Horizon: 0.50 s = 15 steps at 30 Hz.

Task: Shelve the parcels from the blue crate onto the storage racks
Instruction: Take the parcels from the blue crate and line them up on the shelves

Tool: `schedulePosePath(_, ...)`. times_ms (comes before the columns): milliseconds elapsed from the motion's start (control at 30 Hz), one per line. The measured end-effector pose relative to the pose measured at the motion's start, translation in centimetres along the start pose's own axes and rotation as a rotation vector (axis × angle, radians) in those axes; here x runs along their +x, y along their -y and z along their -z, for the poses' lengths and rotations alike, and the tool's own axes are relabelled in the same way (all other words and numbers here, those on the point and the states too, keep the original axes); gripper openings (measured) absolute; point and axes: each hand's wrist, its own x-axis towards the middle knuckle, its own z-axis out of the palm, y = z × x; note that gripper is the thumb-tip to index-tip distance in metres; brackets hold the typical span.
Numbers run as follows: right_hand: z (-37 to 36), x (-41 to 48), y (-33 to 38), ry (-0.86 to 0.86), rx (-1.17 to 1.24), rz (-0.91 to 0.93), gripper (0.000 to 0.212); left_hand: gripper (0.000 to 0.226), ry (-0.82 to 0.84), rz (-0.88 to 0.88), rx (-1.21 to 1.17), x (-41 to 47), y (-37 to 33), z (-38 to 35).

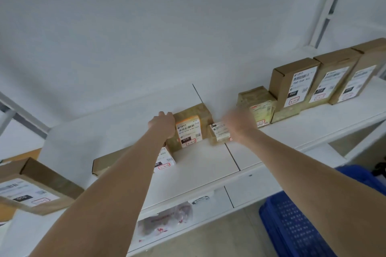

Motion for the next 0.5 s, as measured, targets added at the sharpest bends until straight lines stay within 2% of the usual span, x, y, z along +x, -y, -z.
schedulePosePath(200,0.6,1.4,-0.3,0.038,-0.016,-0.099,0.059,0.059,0.076,0.046,0.02,0.3,-0.1,0.4)
schedulePosePath(400,0.4,2.6,0.1,0.037,-0.05,-0.111,0.051,0.081,0.08,0.019,-0.027,0.8,-1.3,0.9)
schedulePosePath(500,0.1,2.7,0.3,0.029,-0.027,-0.078,0.045,0.073,0.043,-0.034,-0.061,1.0,-1.9,0.6)
